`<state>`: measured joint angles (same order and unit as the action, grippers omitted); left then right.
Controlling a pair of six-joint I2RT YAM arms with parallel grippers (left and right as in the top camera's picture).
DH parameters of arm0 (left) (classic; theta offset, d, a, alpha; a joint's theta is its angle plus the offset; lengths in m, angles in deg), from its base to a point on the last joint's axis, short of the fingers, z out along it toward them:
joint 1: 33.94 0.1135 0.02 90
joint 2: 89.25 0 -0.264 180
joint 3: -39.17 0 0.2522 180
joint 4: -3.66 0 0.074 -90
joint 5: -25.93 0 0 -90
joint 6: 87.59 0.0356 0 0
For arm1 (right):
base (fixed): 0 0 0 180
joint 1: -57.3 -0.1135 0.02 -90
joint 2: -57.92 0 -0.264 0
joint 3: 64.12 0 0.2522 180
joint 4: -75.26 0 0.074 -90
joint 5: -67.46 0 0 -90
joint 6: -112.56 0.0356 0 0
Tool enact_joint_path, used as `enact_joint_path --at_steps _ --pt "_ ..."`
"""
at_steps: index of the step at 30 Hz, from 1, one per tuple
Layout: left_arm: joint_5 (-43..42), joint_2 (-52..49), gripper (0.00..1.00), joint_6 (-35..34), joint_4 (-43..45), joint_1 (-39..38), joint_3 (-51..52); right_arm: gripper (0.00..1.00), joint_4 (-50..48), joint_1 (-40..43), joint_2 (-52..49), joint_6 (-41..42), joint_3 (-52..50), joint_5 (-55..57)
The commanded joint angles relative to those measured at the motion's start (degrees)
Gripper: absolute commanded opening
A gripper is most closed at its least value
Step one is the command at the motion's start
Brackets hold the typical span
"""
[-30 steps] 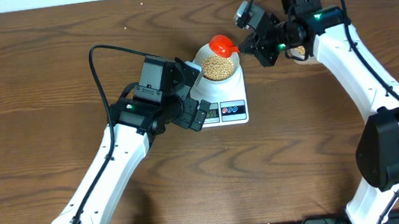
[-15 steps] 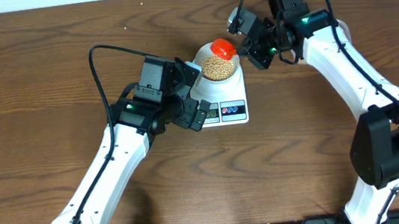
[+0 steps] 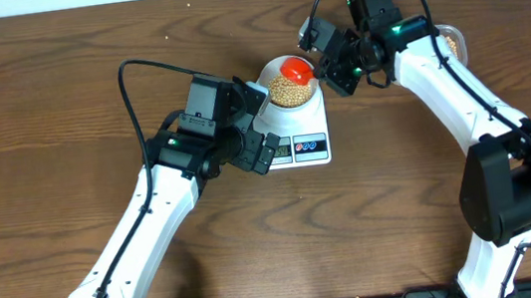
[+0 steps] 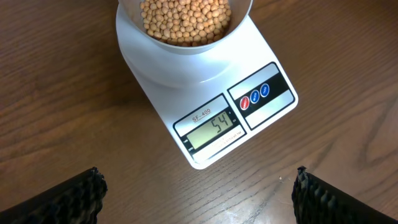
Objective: Scoop item into bowl and weigh 50g on scale
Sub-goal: 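Tip the red scoop further to add more beans into the bowl, then dip the red scoop into the white bowl to scoop beans out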
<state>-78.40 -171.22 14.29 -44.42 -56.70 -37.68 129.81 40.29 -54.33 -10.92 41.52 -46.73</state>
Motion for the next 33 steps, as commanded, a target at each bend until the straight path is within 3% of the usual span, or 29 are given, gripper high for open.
enact_joint_path --at_steps 1,33 --pt "-0.5 0.0 0.98 0.5 -0.2 0.1 0.0 0.01 0.6 -0.8 -0.6 -0.3 1.1 -0.1" --pt "-0.5 0.0 0.98 0.5 -0.2 0.1 0.0 0.01 4.0 -1.9 -0.6 8.4 1.1 -2.6"
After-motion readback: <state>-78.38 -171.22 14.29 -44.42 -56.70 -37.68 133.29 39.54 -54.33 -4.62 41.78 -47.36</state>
